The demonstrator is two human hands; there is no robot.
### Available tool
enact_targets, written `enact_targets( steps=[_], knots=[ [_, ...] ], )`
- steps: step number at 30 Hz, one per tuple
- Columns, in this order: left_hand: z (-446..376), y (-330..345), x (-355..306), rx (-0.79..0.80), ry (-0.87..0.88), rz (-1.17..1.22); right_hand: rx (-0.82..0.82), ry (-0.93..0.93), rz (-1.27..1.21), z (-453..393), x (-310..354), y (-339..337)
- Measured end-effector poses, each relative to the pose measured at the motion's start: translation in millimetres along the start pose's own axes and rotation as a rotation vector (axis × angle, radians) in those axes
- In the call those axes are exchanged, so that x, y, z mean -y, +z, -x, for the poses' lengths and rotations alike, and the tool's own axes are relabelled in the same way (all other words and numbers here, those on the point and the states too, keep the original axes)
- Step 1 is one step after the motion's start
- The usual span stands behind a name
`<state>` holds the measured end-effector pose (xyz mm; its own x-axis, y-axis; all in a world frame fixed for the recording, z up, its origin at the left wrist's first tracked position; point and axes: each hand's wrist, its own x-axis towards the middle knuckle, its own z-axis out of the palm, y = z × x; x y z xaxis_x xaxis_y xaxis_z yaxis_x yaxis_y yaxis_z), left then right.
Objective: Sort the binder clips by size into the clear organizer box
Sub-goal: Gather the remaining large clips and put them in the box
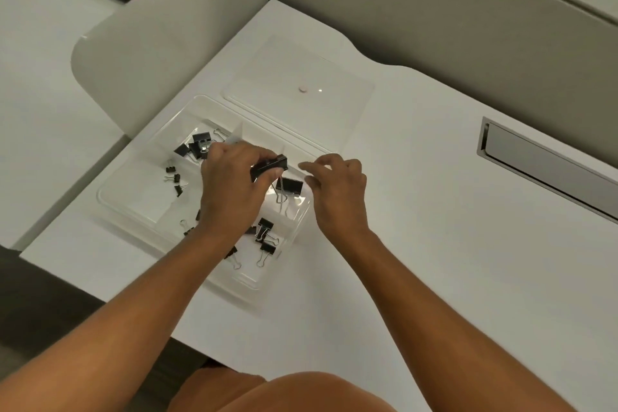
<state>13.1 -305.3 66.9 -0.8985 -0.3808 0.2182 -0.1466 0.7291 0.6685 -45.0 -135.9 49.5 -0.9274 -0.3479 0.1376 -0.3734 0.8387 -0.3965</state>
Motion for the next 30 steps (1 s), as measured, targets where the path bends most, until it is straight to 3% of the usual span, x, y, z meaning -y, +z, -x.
enact_targets(
  steps=[6,9,14,18,23,30],
  knots=[
    [-16,28,8,0.224,0.149,-0.237,-0.079,0.087,-0.114,27,-13,-15],
    [-14,32,11,0.273,0.139,-0.319,-0.076,0.127,-0.175,39,-19,-20],
    [5,36,-19,0.152,0.193,-0.248,-0.127,0.150,-0.170,62,-34,-36],
    [49,67,-70,0.092,0.455,-0.138,-0.166,0.183,-0.104,91,-63,-60],
    [107,123,-128,0.306,0.634,0.052,-0.211,0.316,-0.052,145,-123,-91],
    [161,204,-226,0.522,0.763,0.044,-0.363,0.552,-0.098,222,-237,-141]
  ],
)
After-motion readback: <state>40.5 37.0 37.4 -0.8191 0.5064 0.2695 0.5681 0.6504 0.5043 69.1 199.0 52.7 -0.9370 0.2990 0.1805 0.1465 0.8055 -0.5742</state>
